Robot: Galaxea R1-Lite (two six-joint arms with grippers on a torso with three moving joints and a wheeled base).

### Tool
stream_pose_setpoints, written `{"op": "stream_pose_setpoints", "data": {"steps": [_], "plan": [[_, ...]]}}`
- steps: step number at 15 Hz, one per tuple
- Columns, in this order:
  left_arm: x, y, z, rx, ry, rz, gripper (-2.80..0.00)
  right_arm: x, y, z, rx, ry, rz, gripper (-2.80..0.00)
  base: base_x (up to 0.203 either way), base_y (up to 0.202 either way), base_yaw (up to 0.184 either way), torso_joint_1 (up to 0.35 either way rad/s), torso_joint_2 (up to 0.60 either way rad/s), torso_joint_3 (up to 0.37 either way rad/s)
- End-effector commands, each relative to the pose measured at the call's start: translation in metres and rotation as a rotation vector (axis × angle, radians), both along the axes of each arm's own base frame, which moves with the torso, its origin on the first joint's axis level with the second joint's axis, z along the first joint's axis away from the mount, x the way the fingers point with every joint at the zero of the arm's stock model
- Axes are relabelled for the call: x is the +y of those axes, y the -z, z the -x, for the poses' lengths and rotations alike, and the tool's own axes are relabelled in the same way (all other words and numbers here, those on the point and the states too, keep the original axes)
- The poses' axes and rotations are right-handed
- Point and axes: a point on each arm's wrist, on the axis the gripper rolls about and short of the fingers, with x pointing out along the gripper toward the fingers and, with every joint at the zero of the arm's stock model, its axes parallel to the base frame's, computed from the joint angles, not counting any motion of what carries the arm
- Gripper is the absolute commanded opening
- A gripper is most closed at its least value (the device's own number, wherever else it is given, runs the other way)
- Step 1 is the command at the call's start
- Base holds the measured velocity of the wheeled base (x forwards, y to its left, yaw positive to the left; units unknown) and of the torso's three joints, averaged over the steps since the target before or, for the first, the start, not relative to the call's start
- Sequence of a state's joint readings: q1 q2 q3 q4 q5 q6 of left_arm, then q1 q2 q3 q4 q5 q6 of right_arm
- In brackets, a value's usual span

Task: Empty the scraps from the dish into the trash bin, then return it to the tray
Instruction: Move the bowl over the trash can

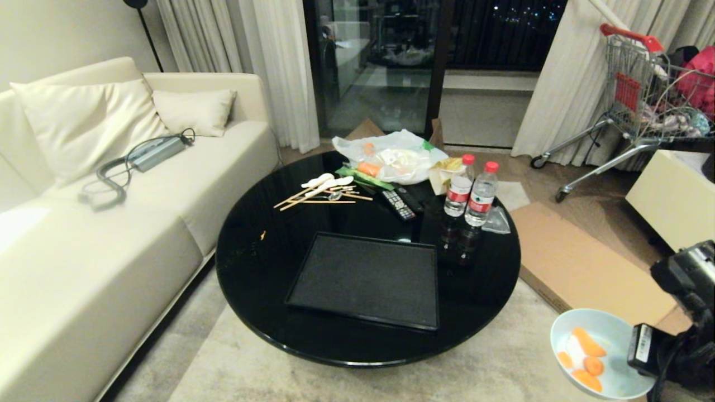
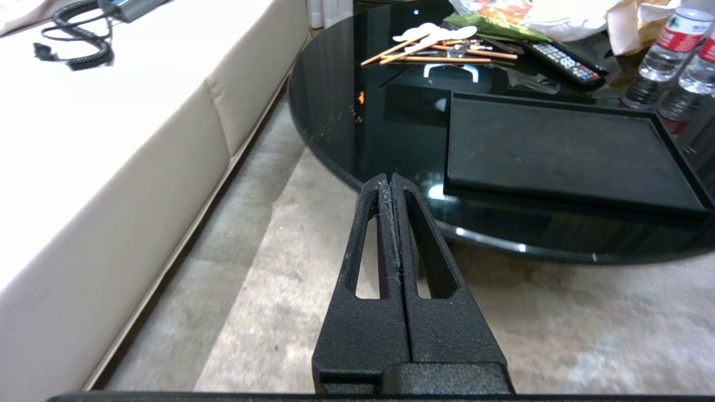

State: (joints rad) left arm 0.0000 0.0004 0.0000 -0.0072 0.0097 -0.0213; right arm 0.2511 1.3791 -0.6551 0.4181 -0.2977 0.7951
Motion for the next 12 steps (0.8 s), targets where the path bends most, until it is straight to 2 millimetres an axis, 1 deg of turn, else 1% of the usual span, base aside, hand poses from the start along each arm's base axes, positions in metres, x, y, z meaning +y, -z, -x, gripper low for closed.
{"op": "stream_pose_setpoints", "data": {"steps": [1, 5, 8, 10, 12], "plan": [[0.000, 0.000, 0.000, -0.001, -0.001, 0.000, -2.80, 0.000, 0.001, 0.000, 0.004, 0.004, 0.001, -2.80, -0.116, 0.000, -0.002, -0.006, 0.00, 0.002], [0.000, 0.000, 0.000, -0.001, -0.001, 0.000, -2.80, 0.000, -0.002, 0.000, -0.007, -0.001, 0.001, -2.80, 0.000, 0.000, 0.000, 0.000, 0.00, 0.000], [0.000, 0.000, 0.000, -0.001, -0.001, 0.000, -2.80, 0.000, -0.005, 0.002, -0.027, -0.001, -0.003, -2.80, 0.000, 0.000, 0.000, 0.000, 0.00, 0.000], [0.000, 0.000, 0.000, -0.001, -0.001, 0.000, -2.80, 0.000, -0.011, 0.004, -0.055, -0.003, -0.011, -2.80, 0.000, 0.000, 0.000, 0.000, 0.00, 0.000], [0.000, 0.000, 0.000, -0.001, -0.001, 0.000, -2.80, -0.001, -0.011, 0.005, -0.051, -0.003, -0.010, -2.80, 0.000, 0.000, 0.000, 0.000, 0.00, 0.000]]}}
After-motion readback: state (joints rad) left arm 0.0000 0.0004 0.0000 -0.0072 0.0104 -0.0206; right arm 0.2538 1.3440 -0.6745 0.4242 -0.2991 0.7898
